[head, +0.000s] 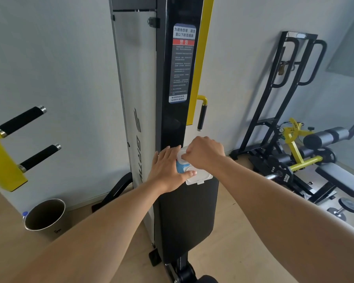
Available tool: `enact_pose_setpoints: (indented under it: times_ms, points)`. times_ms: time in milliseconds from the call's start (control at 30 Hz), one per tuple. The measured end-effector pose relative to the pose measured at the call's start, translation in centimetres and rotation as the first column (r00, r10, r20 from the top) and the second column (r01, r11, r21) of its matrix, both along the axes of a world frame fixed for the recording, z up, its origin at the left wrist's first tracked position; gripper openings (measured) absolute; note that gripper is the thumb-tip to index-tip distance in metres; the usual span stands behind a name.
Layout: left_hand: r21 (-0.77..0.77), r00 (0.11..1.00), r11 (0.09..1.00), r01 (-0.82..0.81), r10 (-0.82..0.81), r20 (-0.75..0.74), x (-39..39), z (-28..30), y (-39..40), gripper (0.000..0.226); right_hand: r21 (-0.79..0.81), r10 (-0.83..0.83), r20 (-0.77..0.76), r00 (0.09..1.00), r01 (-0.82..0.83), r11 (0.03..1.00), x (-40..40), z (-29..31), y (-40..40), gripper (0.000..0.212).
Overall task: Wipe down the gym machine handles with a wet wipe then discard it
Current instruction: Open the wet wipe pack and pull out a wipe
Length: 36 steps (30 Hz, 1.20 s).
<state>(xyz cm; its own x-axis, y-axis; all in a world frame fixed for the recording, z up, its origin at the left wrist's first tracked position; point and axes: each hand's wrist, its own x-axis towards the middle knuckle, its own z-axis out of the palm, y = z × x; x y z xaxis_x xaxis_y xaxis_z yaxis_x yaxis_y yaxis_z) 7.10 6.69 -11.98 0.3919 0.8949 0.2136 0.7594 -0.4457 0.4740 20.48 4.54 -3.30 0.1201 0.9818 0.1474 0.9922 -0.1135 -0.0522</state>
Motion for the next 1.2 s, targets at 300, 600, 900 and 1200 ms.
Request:
enact_pose_setpoints:
  times_ms: [300, 600, 900, 1200]
  points:
    - [0.022, 0.999, 0.999, 0.027, -0.028, 0.036, -0.1, -0.1, 0.0, 0.089, 0.011, 0.006, 0.087, 0.996, -0.007, 1.0, -1.6, 0.9, 0.0, 0.03]
    - [0.054, 0.997, 0.997, 0.047, -0.05, 0.057, -0.2, -0.4, 0.2, 0.086, 0.064, -0.113, -0.1, 0.989, 0.12, 0.991, -0.7, 0.2, 0.1, 0.035]
    - [0.132, 0.998, 0.991, 0.027, -0.035, 0.058, 0.0, -0.8, 0.2, 0.076, 0.061, -0.265, -0.583, 0.768, 0.367, 0.928, 4.4, 0.6, 0.4, 0.021]
    - [0.128, 0.999, 0.991, 0.042, -0.044, 0.013, -0.1, -0.7, 0.1, 0.069, 0.257, 0.192, -0.014, 0.981, -0.182, 0.949, 3.8, -1.2, -0.9, 0.027]
